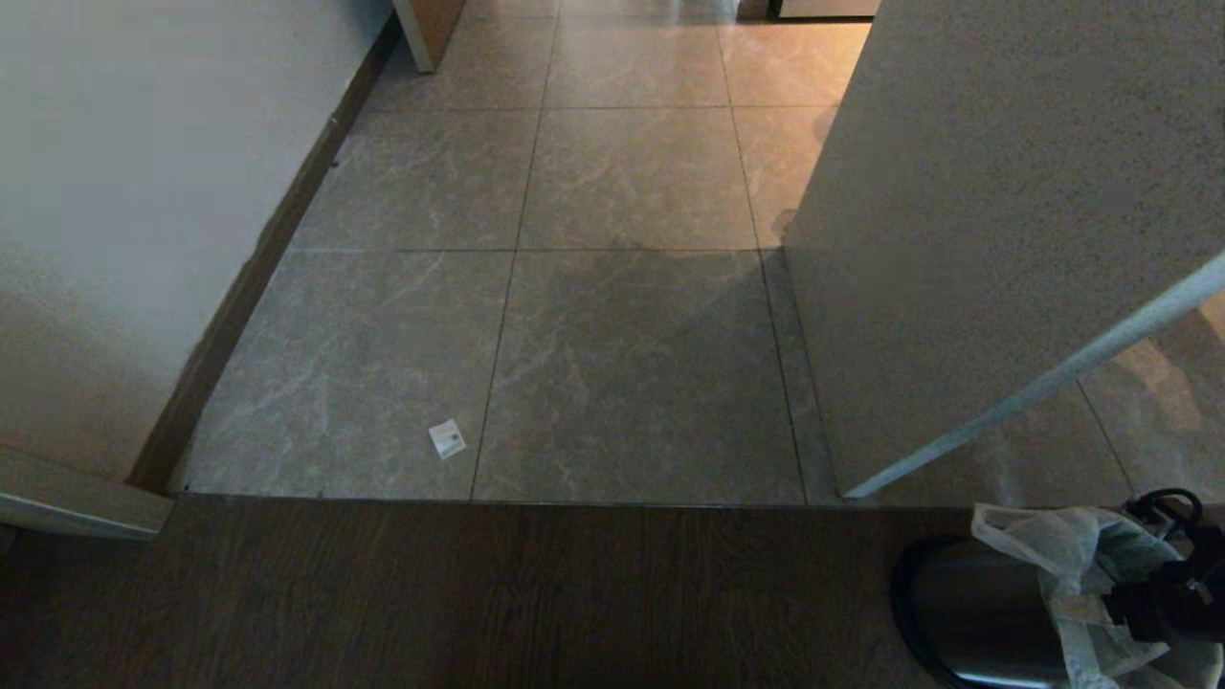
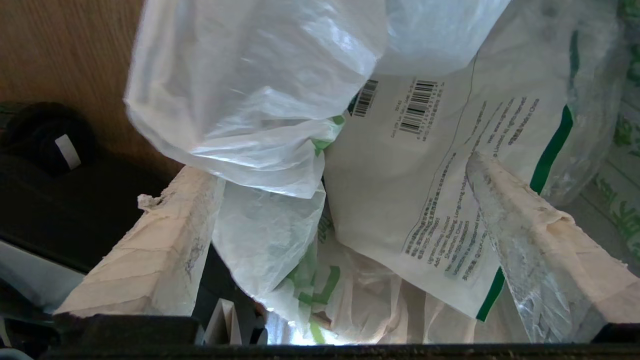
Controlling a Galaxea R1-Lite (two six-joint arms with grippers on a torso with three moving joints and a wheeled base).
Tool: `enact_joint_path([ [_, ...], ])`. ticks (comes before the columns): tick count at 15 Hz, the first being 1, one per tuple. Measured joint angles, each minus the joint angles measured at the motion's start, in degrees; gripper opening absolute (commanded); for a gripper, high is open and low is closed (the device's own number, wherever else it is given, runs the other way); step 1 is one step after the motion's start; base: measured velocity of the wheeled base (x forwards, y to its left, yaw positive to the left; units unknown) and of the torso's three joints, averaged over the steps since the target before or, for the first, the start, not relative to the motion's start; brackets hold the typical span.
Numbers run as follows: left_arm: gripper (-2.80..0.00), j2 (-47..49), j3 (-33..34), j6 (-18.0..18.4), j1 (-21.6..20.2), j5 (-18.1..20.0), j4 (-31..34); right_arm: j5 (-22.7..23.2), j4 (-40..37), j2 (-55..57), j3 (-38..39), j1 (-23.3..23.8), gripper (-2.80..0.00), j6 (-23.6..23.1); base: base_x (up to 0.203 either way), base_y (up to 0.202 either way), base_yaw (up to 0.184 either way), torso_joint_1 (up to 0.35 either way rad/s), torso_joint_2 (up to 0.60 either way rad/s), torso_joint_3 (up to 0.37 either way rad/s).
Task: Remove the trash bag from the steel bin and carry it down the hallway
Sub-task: Pick up the trash bag
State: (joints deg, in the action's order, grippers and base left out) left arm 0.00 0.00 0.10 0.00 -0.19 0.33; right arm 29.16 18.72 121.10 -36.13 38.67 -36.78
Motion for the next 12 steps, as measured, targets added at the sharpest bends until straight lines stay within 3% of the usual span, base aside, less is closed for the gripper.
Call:
enact_joint_path([
  [12, -2.80, 0.0, 0.0, 0.0, 0.0, 0.0, 0.0, -0.5, 6.8, 6.0, -4.7, -0.4, 0.00, -0.5, 0.000, 0.000, 0.000, 0.000, 0.00, 0.000],
])
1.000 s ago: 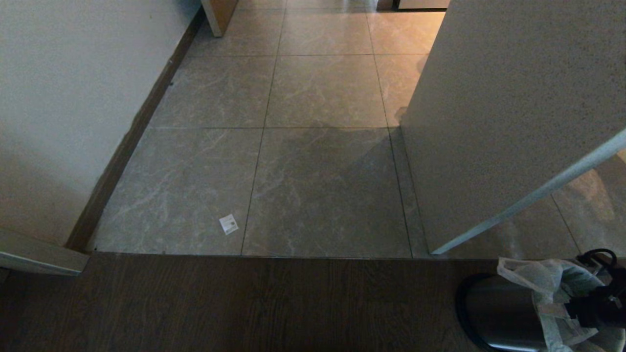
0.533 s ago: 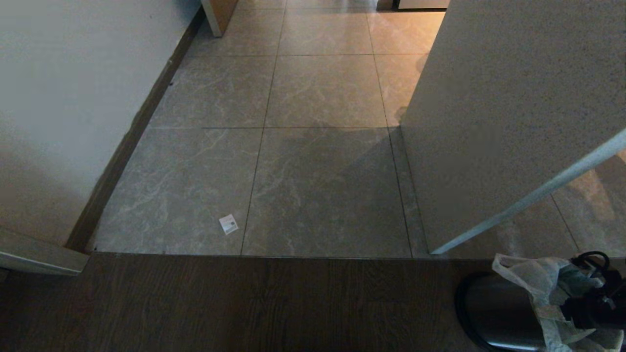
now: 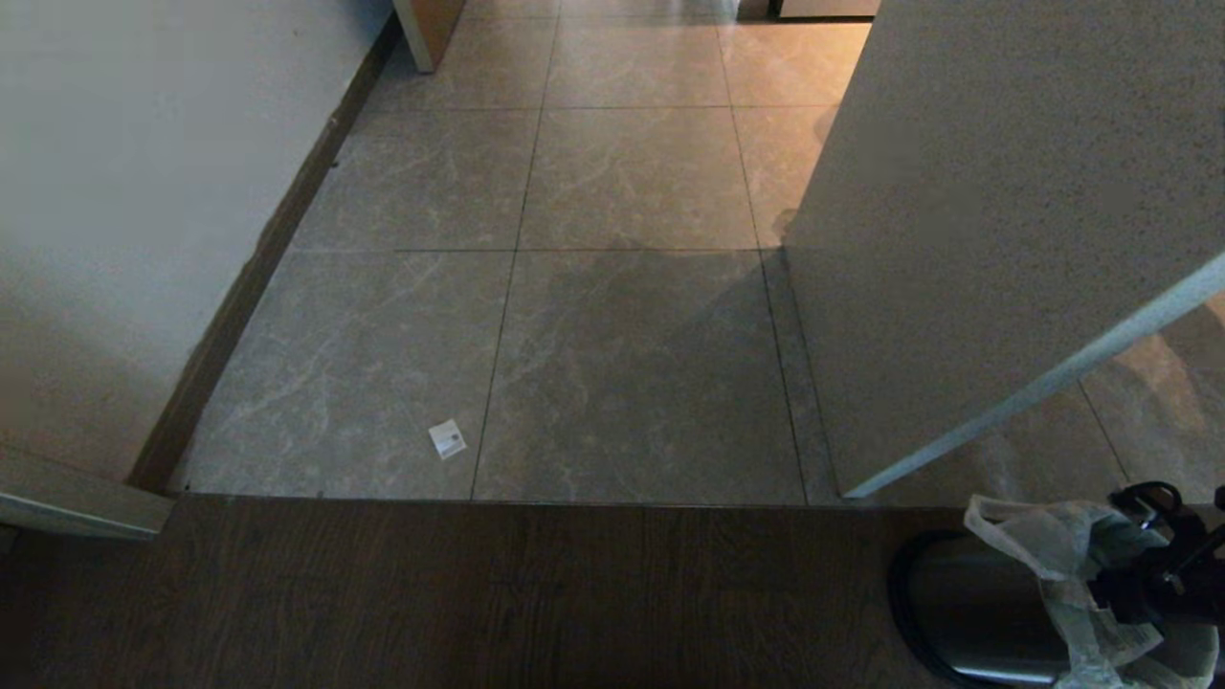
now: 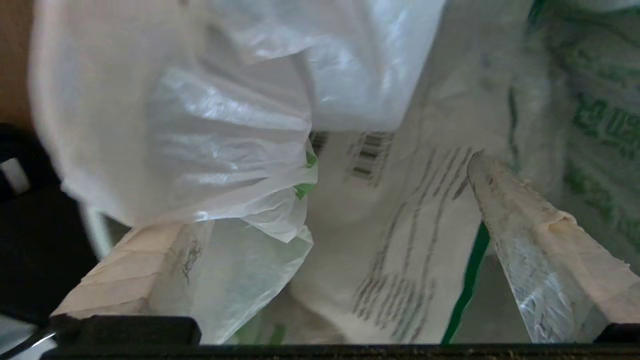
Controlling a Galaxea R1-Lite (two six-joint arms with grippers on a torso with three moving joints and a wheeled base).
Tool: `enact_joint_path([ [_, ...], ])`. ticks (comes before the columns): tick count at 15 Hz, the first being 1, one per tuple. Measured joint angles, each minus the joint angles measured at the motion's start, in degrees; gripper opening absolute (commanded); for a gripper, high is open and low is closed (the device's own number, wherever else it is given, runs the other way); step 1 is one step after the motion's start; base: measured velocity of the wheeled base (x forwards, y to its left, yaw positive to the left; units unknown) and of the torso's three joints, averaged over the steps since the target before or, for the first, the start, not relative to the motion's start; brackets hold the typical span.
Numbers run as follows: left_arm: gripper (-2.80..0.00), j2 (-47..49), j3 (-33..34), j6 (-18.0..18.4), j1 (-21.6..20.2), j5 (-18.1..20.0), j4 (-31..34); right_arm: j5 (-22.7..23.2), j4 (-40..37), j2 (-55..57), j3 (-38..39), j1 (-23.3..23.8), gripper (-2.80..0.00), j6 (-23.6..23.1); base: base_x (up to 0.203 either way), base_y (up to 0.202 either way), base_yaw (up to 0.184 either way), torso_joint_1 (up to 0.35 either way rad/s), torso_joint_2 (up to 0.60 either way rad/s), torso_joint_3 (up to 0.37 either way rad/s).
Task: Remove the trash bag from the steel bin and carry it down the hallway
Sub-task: Pick up the trash bag
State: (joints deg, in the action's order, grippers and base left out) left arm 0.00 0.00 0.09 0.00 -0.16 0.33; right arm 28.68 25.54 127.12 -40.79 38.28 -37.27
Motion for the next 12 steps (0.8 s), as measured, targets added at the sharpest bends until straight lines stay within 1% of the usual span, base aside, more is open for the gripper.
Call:
enact_joint_path([
  [1, -2.80, 0.0, 0.0, 0.0, 0.0, 0.0, 0.0, -0.1, 0.2, 0.3, -0.3, 0.0, -2.80, 0.0, 0.000, 0.000, 0.000, 0.000, 0.00, 0.000],
  [12, -2.80, 0.0, 0.0, 0.0, 0.0, 0.0, 0.0, -0.2, 0.1, 1.4, -0.4, 0.0, -2.80, 0.7, 0.000, 0.000, 0.000, 0.000, 0.00, 0.000],
])
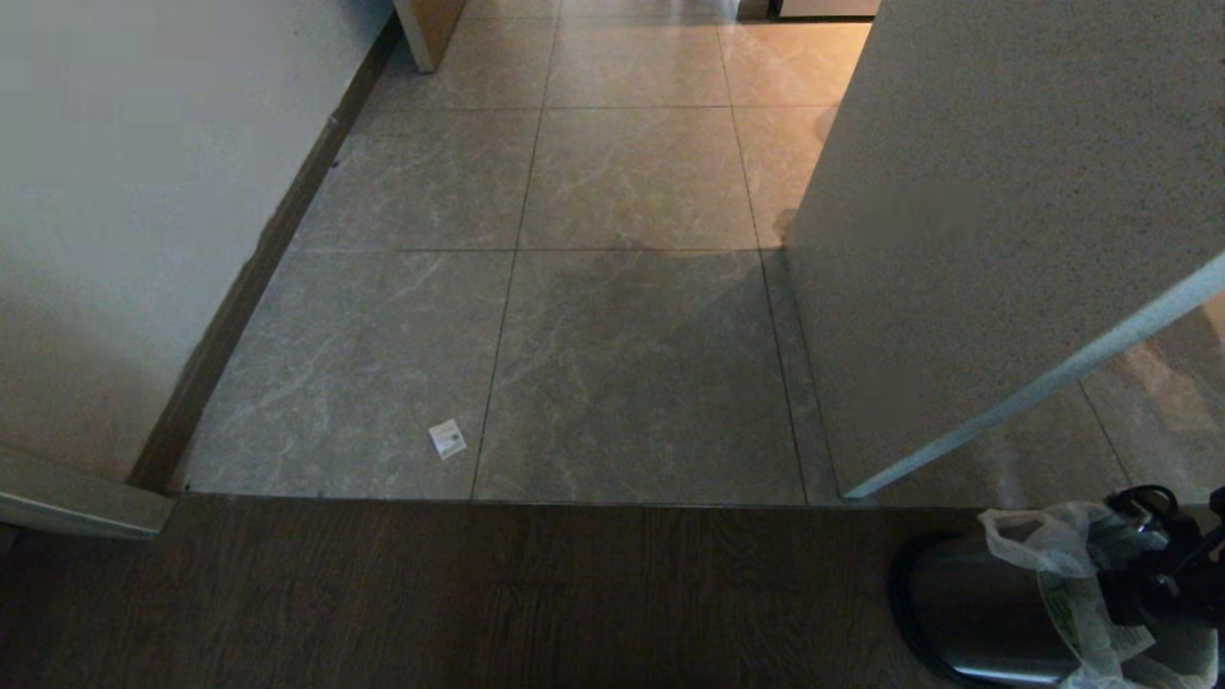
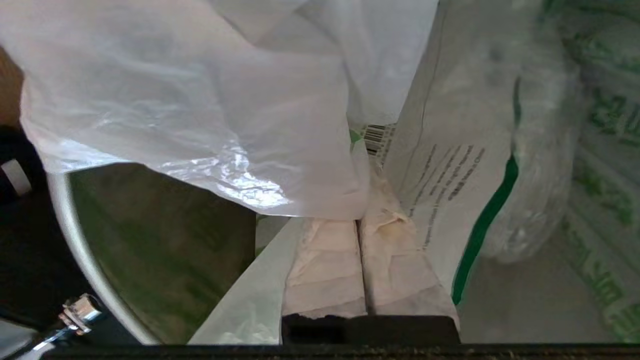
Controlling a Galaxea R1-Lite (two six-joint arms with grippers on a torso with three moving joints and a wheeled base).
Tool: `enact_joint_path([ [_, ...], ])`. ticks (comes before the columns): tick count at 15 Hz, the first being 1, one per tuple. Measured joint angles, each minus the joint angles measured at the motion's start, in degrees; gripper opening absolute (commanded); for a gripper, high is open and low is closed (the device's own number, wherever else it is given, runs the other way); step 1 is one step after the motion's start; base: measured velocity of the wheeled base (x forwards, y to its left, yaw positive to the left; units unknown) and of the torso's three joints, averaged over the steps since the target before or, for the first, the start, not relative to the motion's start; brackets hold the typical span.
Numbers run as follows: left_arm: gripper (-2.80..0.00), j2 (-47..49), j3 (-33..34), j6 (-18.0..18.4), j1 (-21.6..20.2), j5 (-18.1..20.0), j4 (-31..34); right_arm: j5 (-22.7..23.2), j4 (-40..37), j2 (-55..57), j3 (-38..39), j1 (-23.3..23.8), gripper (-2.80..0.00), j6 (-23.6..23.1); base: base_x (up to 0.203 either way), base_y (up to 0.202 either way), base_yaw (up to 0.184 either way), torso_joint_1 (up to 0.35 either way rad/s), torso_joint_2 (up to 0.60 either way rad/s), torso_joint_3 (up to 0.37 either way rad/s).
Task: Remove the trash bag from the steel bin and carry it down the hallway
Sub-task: Pick up the trash bag
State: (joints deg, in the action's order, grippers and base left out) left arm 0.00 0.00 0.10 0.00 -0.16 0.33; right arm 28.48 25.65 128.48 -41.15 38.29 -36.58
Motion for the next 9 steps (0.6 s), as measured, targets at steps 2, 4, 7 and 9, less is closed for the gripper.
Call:
enact_joint_path([
  [2, -2.80, 0.0, 0.0, 0.0, 0.0, 0.0, 0.0, 0.0, 0.0, -0.2, 0.2, 0.0, -2.80, 0.6, 0.000, 0.000, 0.000, 0.000, 0.00, 0.000],
  [4, -2.80, 0.0, 0.0, 0.0, 0.0, 0.0, 0.0, 0.0, -0.2, -1.2, 0.4, 0.0, -2.80, 0.8, 0.000, 0.000, 0.000, 0.000, 0.00, 0.000],
  [7, -2.80, 0.0, 0.0, 0.0, 0.0, 0.0, 0.0, 0.1, -2.3, -5.9, 0.9, 0.9, -2.80, 0.4, 0.000, 0.000, 0.000, 0.000, 0.00, 0.000],
  [9, -2.80, 0.0, 0.0, 0.0, 0.0, 0.0, 0.0, 0.0, -5.5, -10.8, 1.6, 2.2, -2.80, -0.2, 0.000, 0.000, 0.000, 0.000, 0.00, 0.000],
])
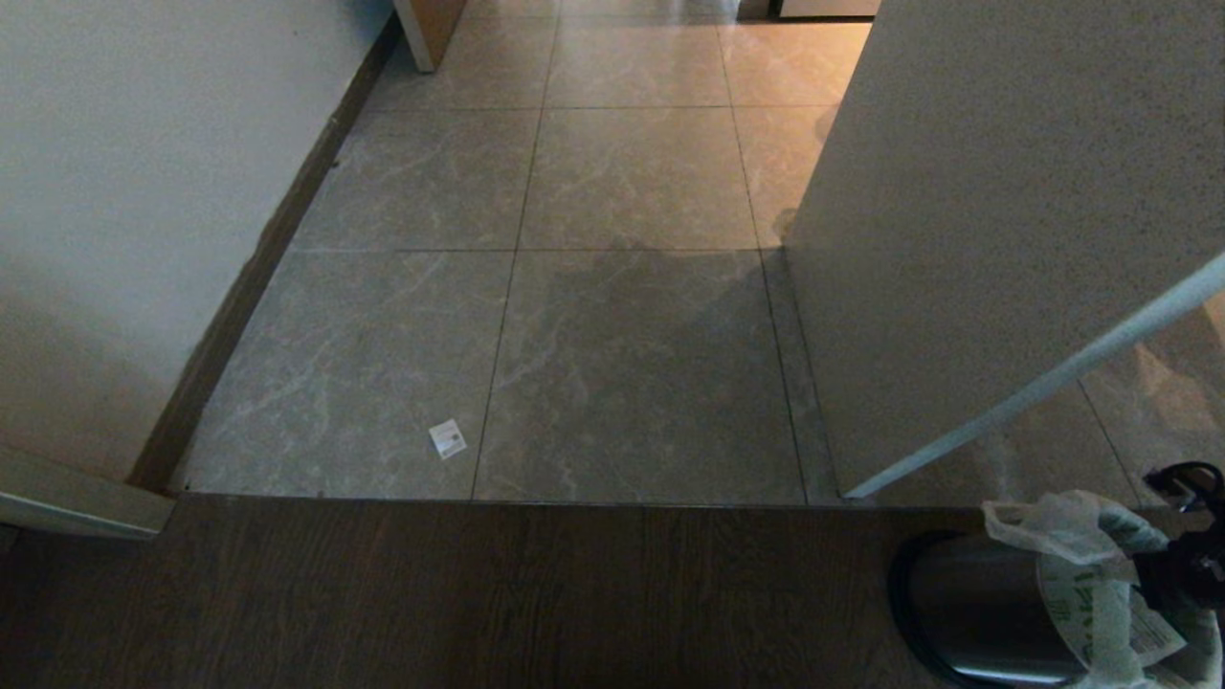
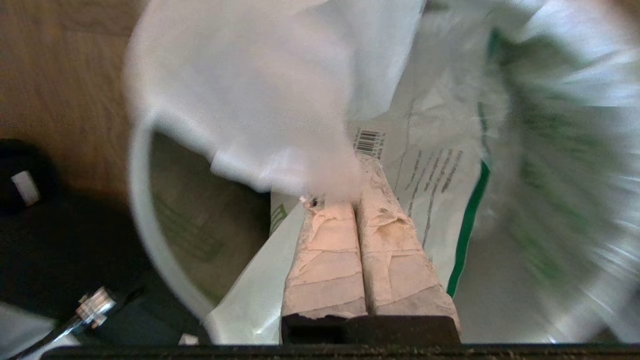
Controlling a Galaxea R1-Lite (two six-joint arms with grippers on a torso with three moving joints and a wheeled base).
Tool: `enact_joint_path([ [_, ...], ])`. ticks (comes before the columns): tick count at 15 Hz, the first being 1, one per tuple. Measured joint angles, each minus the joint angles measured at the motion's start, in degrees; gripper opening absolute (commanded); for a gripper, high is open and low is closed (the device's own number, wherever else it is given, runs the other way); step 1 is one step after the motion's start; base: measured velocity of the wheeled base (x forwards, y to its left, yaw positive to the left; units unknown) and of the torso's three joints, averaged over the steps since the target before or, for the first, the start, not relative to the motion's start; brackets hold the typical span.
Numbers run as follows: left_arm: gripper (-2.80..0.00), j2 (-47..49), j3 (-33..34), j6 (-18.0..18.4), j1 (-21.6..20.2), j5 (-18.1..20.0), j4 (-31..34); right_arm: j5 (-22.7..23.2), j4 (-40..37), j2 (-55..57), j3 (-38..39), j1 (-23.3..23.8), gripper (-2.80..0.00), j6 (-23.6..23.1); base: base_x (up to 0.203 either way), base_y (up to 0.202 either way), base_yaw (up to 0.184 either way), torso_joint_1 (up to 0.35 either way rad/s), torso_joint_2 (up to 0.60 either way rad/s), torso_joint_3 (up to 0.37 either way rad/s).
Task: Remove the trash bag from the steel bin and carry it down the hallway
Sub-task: Pick up the trash bag
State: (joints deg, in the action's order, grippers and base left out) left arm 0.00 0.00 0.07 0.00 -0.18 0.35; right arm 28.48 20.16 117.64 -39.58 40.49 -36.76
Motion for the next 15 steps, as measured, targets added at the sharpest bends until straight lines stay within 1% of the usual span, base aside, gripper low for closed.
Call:
enact_joint_path([
  [2, -2.80, 0.0, 0.0, 0.0, 0.0, 0.0, 0.0, -0.1, -4.8, -5.9, 0.4, 2.3, -2.80, -2.7, 0.000, 0.000, 0.000, 0.000, 0.00, 0.000],
  [3, -2.80, 0.0, 0.0, 0.0, 0.0, 0.0, 0.0, -0.1, -8.3, -9.2, 0.5, 3.8, -2.80, -5.1, 0.000, 0.000, 0.000, 0.000, 0.00, 0.000],
  [7, -2.80, 0.0, 0.0, 0.0, 0.0, 0.0, 0.0, 0.3, -25.1, -21.1, 0.2, 11.4, -2.80, -18.0, 0.000, 0.000, 0.000, 0.000, 0.00, 0.000],
  [8, -2.80, 0.0, 0.0, 0.0, 0.0, 0.0, 0.0, 0.2, -28.4, -22.7, 1.1, 12.2, -2.80, -19.5, 0.000, 0.000, 0.000, 0.000, 0.00, 0.000],
  [9, -2.80, 0.0, 0.0, 0.0, 0.0, 0.0, 0.0, 0.2, -29.7, -23.4, 1.8, 12.5, -2.80, -19.9, 0.000, 0.000, 0.000, 0.000, 0.00, 0.000],
  [10, -2.80, 0.0, 0.0, 0.0, 0.0, 0.0, 0.0, 0.3, -29.7, -23.2, 2.2, 12.1, 0.00, -20.0, 0.000, 0.000, 0.000, 0.000, 0.00, 0.000],
  [13, -2.80, 0.0, 0.0, 0.0, 0.0, 0.0, 0.0, 0.4, -28.0, -19.4, 1.0, 10.7, 0.00, -20.0, 0.000, 0.000, 0.000, 0.000, 0.00, 0.000],
  [15, -2.80, 0.0, 0.0, 0.0, 0.0, 0.0, 0.0, 0.2, -24.2, -15.3, -0.1, 9.3, 0.00, -19.9, 0.000, 0.000, 0.000, 0.000, 0.00, 0.000],
])
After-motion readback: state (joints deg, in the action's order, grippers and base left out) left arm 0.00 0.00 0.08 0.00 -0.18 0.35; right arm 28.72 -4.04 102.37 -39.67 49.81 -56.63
